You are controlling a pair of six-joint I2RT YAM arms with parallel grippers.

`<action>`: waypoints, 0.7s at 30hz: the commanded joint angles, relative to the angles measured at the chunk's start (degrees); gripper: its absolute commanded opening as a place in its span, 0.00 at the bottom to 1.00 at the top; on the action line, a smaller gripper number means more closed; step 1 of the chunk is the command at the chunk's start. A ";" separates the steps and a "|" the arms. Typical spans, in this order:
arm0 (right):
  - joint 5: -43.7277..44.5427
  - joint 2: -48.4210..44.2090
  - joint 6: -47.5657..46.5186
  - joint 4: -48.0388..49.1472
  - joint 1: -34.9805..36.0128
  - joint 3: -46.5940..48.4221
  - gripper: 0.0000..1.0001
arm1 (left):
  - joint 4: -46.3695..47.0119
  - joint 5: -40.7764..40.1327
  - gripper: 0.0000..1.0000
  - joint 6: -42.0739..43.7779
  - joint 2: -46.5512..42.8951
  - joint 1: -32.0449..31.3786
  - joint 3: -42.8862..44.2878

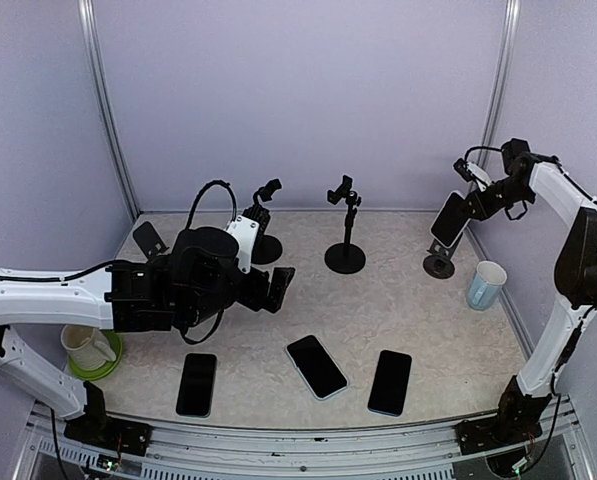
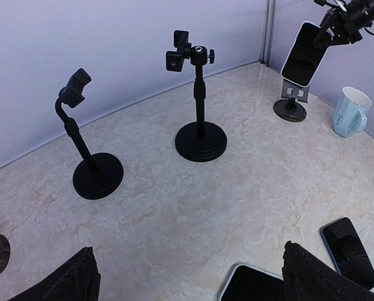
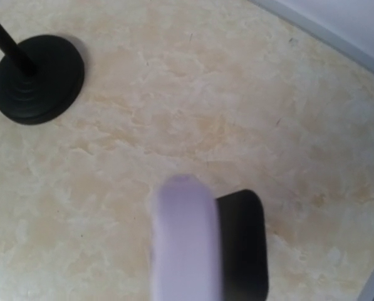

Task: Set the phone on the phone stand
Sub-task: Install the phone onto the phone stand.

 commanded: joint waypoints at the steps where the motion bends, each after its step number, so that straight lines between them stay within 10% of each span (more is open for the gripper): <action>1: -1.30 0.56 -0.72 0.81 -0.60 -0.88 0.00 | -1.35 0.45 0.99 -0.39 0.44 0.48 2.22; 21: 0.13 2.87 -0.33 0.49 -0.60 -1.74 0.00 | -1.42 2.33 0.99 1.51 2.01 1.94 4.42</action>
